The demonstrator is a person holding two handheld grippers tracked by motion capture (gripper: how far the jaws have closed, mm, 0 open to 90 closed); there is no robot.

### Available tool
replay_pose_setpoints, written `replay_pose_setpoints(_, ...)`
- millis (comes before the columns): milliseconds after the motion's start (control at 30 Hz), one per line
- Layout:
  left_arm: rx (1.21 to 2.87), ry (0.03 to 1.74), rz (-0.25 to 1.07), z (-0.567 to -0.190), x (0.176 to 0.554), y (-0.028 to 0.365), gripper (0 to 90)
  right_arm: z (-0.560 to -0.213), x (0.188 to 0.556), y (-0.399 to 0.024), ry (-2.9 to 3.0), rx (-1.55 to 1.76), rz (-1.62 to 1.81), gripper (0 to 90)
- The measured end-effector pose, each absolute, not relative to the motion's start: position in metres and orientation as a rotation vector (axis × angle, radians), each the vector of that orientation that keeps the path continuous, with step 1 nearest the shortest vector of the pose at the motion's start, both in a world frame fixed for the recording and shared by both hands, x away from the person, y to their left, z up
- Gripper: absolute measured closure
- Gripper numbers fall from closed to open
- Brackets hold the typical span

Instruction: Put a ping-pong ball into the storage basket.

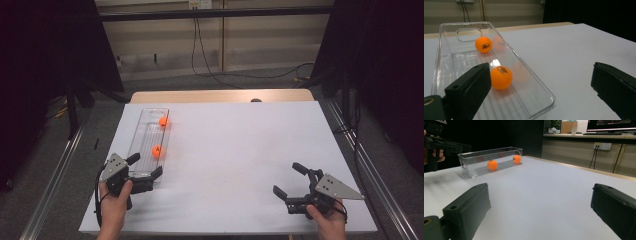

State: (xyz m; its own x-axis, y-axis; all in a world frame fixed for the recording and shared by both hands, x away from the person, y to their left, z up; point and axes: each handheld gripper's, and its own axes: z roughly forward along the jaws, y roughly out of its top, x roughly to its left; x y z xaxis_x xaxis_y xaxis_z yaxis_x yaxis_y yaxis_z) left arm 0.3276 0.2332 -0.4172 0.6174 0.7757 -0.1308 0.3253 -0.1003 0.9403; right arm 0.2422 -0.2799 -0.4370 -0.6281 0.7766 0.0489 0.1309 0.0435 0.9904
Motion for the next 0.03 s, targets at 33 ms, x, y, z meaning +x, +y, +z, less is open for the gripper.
replay_pose_setpoints(33,1.691,0.911,0.486,-0.4180,0.3280,0.2334,3.1,-0.4372,0.2423,-0.2799,1.812,0.914,1.625,1.6)
